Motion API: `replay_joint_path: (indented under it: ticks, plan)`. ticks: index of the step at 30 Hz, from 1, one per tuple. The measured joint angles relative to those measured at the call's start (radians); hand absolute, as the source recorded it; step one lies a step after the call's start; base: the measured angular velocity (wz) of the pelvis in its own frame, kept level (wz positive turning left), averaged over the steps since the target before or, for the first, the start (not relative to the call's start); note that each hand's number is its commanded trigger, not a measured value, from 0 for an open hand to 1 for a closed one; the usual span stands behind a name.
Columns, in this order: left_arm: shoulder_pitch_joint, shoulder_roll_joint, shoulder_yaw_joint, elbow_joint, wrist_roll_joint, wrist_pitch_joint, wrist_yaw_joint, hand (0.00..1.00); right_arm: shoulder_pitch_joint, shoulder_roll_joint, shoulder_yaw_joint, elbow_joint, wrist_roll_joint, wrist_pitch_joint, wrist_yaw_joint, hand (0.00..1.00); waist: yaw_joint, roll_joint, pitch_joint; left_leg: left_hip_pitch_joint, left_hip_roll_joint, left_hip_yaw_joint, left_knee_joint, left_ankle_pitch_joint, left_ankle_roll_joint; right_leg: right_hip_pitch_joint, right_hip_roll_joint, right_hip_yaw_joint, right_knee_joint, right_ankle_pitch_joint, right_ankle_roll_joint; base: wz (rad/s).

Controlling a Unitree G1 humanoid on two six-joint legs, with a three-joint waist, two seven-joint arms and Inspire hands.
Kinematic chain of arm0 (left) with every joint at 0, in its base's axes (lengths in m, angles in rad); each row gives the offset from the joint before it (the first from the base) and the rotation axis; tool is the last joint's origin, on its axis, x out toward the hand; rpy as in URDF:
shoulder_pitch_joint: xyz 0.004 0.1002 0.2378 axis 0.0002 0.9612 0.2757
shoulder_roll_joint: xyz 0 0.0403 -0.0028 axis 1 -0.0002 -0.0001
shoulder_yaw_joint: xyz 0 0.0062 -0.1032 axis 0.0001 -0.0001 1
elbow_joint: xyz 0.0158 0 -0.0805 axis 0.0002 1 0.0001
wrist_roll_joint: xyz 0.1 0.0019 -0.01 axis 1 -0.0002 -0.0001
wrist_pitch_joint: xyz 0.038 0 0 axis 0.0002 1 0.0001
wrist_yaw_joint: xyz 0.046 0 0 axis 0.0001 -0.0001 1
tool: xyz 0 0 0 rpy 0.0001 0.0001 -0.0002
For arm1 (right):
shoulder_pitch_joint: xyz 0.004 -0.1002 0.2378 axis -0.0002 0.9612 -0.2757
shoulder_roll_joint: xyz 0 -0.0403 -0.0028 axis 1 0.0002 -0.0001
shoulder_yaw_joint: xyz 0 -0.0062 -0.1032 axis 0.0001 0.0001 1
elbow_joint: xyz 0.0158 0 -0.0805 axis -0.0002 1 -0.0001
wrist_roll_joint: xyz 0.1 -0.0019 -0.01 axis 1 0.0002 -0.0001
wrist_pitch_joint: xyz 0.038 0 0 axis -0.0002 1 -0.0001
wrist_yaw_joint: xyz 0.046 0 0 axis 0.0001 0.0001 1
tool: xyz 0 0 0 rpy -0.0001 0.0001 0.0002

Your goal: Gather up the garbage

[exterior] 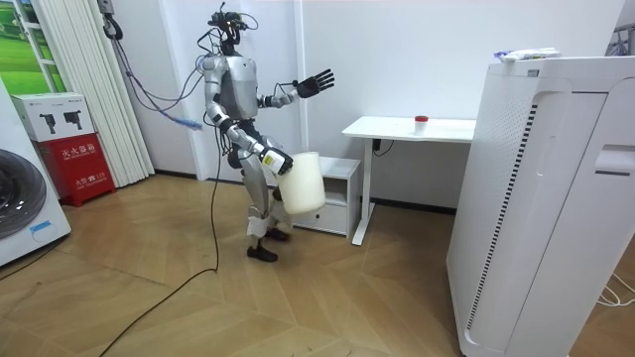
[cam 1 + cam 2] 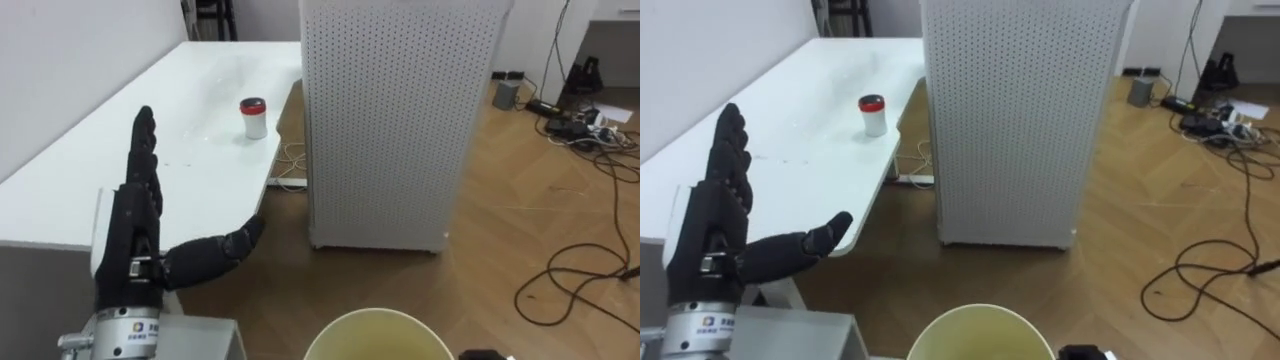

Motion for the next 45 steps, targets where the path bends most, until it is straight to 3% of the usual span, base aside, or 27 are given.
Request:
replay_joint_path:
  ticks: [1,2,3,4,5,6,8,14,15,16,17,18,19,20,21,22,23,24,25,27,29,30,31,32,34,37,45]
  plan:
    - [0.0,0.0,0.0,0.005,0.002,-0.002,-0.001,0.0,0.008,0.002,0.001,0.0,-0.002,0.01,-0.006,1.0,0.007,0.009,-0.0021,-0.027,-0.008,-0.029,-0.126,0.056,-0.004,0.001,-0.002,0.0,0.013,-0.018,0.003,-0.43]
    - [0.0,0.0,0.001,0.008,0.002,-0.006,-0.002,0.0,0.011,0.001,0.002,0.0,-0.001,0.016,-0.007,1.0,0.011,0.014,-0.003,-0.033,-0.01,-0.041,-0.185,0.08,-0.007,-0.001,-0.002,0.0,0.026,-0.035,0.008,-0.46]
    - [0.001,0.0,0.001,0.023,0.002,-0.019,-0.006,0.0,0.017,0.001,0.002,0.0,0.004,0.03,-0.007,1.0,0.027,0.013,-0.0023,-0.043,-0.013,-0.06,-0.259,0.149,-0.009,-0.002,-0.015,0.002,0.07,-0.076,0.022,-0.55]
    - [0.011,-0.001,0.004,0.035,0.002,-0.022,-0.013,0.0,0.018,0.0,0.001,0.0,0.004,0.039,-0.008,1.0,0.036,0.017,-0.0079,-0.037,-0.021,-0.063,-0.273,0.22,-0.01,-0.012,-0.029,0.002,0.116,-0.118,0.043,-0.5]
    - [0.014,-0.002,0.006,0.041,0.002,-0.022,-0.018,0.0,0.017,0.0,0.001,-0.001,0.003,0.039,-0.008,1.0,0.036,0.02,-0.0102,-0.034,-0.028,-0.063,-0.273,0.246,-0.008,-0.015,-0.028,-0.006,0.133,-0.134,0.051,-0.21]
    - [0.017,-0.002,0.006,0.051,0.003,-0.022,-0.028,0.0,0.018,0.0,0.001,-0.001,0.002,0.039,-0.007,1.0,0.03,0.006,-0.0082,-0.034,-0.039,-0.048,-0.271,0.28,0.01,-0.018,-0.04,-0.01,0.156,-0.16,0.065,0.13]
    - [0.027,-0.004,0.003,0.058,0.001,-0.021,-0.045,0.0,0.021,-0.001,0.002,0.002,0.002,0.039,-0.006,1.0,0.026,-0.009,-0.0063,-0.049,-0.035,-0.007,-0.236,0.317,0.045,-0.012,-0.065,-0.066,0.176,-0.183,0.058,0.21]
    - [0.039,-0.004,0.005,0.054,0.0,-0.028,-0.064,0.0,0.024,-0.004,0.025,0.008,0.003,0.038,-0.008,1.0,0.058,-0.034,-0.0028,-0.076,-0.066,0.008,-0.042,0.146,0.06,0.089,-0.085,0.031,0.157,-0.263,0.057,0.0]
    - [0.038,-0.005,0.003,0.048,0.003,-0.028,-0.073,0.0,0.024,-0.006,0.029,0.008,0.004,0.039,-0.008,1.0,0.058,-0.048,-0.0075,-0.08,-0.096,0.015,-0.041,0.125,0.073,0.1,-0.1,0.068,0.162,-0.285,0.056,0.33]
    - [0.029,-0.006,0.002,0.033,0.003,-0.028,-0.079,0.0,0.023,-0.008,0.031,0.007,0.005,0.039,-0.009,1.0,0.056,-0.059,-0.0177,-0.081,-0.123,0.032,-0.036,0.116,0.093,0.096,-0.122,0.101,0.198,-0.309,0.067,0.33]
    - [0.02,-0.01,0.002,0.029,0.002,-0.028,-0.08,0.0,0.021,-0.009,0.034,0.006,0.003,0.04,-0.01,1.0,0.062,-0.064,-0.0154,-0.076,-0.127,0.05,-0.027,0.105,0.103,0.084,-0.133,0.105,0.235,-0.314,0.079,0.2]
    - [0.012,-0.012,0.003,0.029,0.003,-0.028,-0.08,0.0,0.018,-0.005,0.05,0.007,0.003,0.045,-0.019,1.0,0.071,-0.068,-0.0132,-0.065,-0.126,0.081,0.011,0.074,0.118,0.054,-0.159,0.072,0.322,-0.298,0.121,-0.07]
    - [0.014,-0.011,0.004,0.029,0.002,-0.027,-0.08,0.0,0.017,-0.002,0.076,0.006,0.003,0.047,-0.026,1.0,0.083,-0.068,-0.0111,-0.06,-0.118,0.094,0.083,0.045,0.135,0.048,-0.177,0.037,0.388,-0.266,0.151,-0.22]
    - [0.015,-0.009,0.003,0.029,0.002,-0.027,-0.08,0.0,0.016,0.001,0.091,0.005,0.003,0.047,-0.029,1.0,0.09,-0.079,0.0002,-0.064,-0.109,0.095,0.15,0.037,0.143,0.056,-0.176,0.037,0.42,-0.242,0.147,-0.44]
    - [0.014,-0.003,0.001,0.03,0.004,-0.029,-0.079,0.0,0.02,0.004,0.116,-0.01,0.007,0.049,-0.03,1.0,0.117,-0.05,0.0164,-0.09,-0.099,0.11,0.264,0.029,0.12,0.088,-0.169,0.041,0.461,-0.208,0.151,-0.42]
    - [0.002,-0.002,0.002,0.025,0.006,-0.03,-0.072,0.0,0.025,-0.01,0.118,-0.043,0.019,0.051,-0.026,1.0,0.112,-0.054,0.0075,-0.092,-0.112,0.107,0.166,0.015,0.094,0.074,-0.172,0.034,0.525,-0.187,0.15,-0.23]
    - [-0.012,0.0,0.002,0.021,0.006,-0.03,-0.066,0.0,0.024,-0.02,0.117,-0.058,0.021,0.05,-0.024,1.0,0.107,-0.045,0.0039,-0.092,-0.106,0.111,0.152,-0.009,0.147,0.057,-0.175,0.02,0.571,-0.177,0.16,0.06]
    - [-0.038,0.006,0.004,0.02,0.014,-0.029,-0.055,0.0,0.018,-0.019,0.114,-0.06,0.016,0.05,-0.026,1.0,0.103,-0.045,-0.0014,-0.087,-0.113,0.122,0.164,-0.046,0.163,0.014,-0.201,0.007,0.659,-0.138,0.186,0.0]
    - [-0.038,0.002,0.003,0.02,0.014,-0.028,-0.043,0.0,0.015,-0.025,0.105,-0.06,0.015,0.05,-0.02,1.0,0.108,-0.029,0.0021,-0.071,-0.108,0.119,0.145,-0.055,0.167,-0.036,-0.209,-0.006,0.701,-0.141,0.186,-0.17]
    - [-0.027,0.003,0.004,0.021,0.012,-0.027,-0.025,0.0,0.018,-0.026,0.106,-0.06,0.015,0.051,0.004,1.0,0.114,-0.006,0.0013,-0.017,-0.094,0.114,0.072,-0.047,0.162,-0.121,-0.2,-0.013,0.669,-0.187,0.163,-0.3]
    - [-0.029,0.001,0.004,0.021,0.013,-0.028,-0.021,0.0,0.029,-0.024,0.115,-0.061,0.002,0.051,0.022,1.0,0.095,0.0,-0.0008,0.043,-0.093,0.075,0.007,-0.037,0.154,-0.169,-0.18,-0.011,0.532,-0.193,0.159,0.13]
    - [-0.025,0.001,0.003,0.026,0.011,-0.029,-0.021,0.0,0.039,-0.023,0.115,-0.062,-0.003,0.051,0.028,1.0,0.075,0.0,-0.0008,0.084,-0.087,0.059,-0.027,-0.034,0.15,-0.168,-0.169,-0.009,0.402,-0.183,0.158,0.34]
    - [-0.016,0.001,0.003,0.03,0.007,-0.029,-0.018,0.0,0.04,-0.023,0.115,-0.062,-0.008,0.051,0.032,1.0,0.066,-0.002,-0.0014,0.119,-0.081,0.048,-0.059,-0.035,0.143,-0.164,-0.163,-0.008,0.246,-0.145,0.156,0.44]
    - [-0.011,0.001,0.001,0.034,0.005,-0.029,-0.015,0.0,0.037,-0.024,0.112,-0.061,-0.008,0.051,0.034,1.0,0.048,-0.002,-0.0012,0.147,-0.078,0.021,-0.076,-0.038,0.134,-0.154,-0.149,-0.01,0.139,-0.066,0.156,0.42]
    - [0.004,0.004,0.0,0.036,0.006,-0.029,-0.015,0.0,0.038,-0.025,0.107,-0.059,-0.016,0.052,0.032,1.0,0.028,-0.001,-0.0054,0.176,-0.07,-0.022,-0.098,-0.042,0.116,-0.115,-0.121,-0.014,0.059,0.041,0.153,0.47]
    - [0.007,0.01,0.004,0.035,0.026,-0.029,0.0,0.0,0.033,-0.024,0.076,-0.069,-0.045,0.052,0.036,1.0,0.038,-0.004,-0.0092,0.199,-0.049,-0.051,-0.15,-0.029,0.088,-0.074,-0.096,-0.04,-0.008,0.056,0.132,0.18]
    - [0.013,0.011,0.004,-0.003,0.023,-0.028,-0.002,0.0,0.024,-0.021,0.07,-0.141,-0.079,0.05,0.063,1.0,0.031,-0.005,-0.0076,0.265,-0.031,-0.083,-0.236,-0.015,0.064,-0.006,-0.082,-0.074,-0.085,0.051,0.121,0.04]
